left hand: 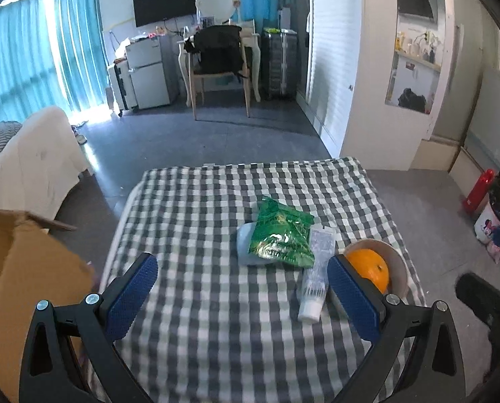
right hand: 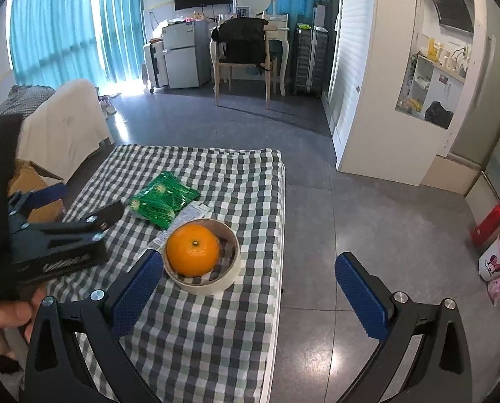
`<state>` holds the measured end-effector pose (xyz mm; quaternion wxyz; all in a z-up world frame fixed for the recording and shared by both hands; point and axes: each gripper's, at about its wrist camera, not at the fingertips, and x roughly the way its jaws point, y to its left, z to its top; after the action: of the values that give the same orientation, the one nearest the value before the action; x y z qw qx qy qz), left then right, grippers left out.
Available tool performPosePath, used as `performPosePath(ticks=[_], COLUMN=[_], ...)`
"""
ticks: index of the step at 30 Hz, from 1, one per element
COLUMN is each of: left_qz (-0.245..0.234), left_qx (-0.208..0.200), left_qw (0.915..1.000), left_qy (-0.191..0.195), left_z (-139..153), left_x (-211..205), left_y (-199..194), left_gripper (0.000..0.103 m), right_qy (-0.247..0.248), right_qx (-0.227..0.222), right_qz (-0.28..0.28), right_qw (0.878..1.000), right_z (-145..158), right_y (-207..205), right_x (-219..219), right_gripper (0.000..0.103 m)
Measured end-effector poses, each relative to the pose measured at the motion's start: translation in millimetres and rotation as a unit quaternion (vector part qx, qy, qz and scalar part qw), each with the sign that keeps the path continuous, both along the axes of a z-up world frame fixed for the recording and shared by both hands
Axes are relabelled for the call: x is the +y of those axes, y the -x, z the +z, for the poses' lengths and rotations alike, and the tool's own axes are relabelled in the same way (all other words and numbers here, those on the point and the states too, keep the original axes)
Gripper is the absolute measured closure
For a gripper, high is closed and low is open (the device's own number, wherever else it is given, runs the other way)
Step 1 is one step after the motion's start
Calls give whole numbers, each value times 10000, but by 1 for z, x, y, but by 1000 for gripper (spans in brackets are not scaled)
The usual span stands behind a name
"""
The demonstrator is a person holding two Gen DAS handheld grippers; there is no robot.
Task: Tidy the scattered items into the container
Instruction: 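Grasp the green snack bag with the left gripper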
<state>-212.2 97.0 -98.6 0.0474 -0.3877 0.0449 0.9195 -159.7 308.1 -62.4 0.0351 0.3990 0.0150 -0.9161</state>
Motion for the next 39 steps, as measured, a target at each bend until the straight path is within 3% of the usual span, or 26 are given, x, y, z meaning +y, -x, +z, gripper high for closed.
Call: performPosePath(ticks=[9,14,16,17,23,24,39], left_qz=[-27,-111,-103,-90,-241,-273,-99], left_qx=[-257,-484,-585,-608,-485,-489,-286], left_qw=[9997,9987,9981,9980,9985,9984,9989], left_qy=[-24,112,133,143,109,73,-368], left_z=[-25,-43,-49,-51,-47,-45,-3], left_x=[25,41,43,43,46,46,-7], left_y=[45,59,63,64,60,60,33], left_gripper=[2,16,38,39,73,91,93], right_qy=[90,98,106,115,183,196,349], right_qx=[-66,-68,-71,-77,-166,-176,-354], right_qz=[-69,-58,-46,-35,3,14,452], right_qw=[9999,9999,9999,9999,9997,9997,9977], right_z=[-10,-11,-13,-13,-20,-21,-28], right_y=[12,18,20,21,26,26,24], right_x=[9,9,8,7,3,1,-27], right_gripper=[0,0,0,0,0,0,0])
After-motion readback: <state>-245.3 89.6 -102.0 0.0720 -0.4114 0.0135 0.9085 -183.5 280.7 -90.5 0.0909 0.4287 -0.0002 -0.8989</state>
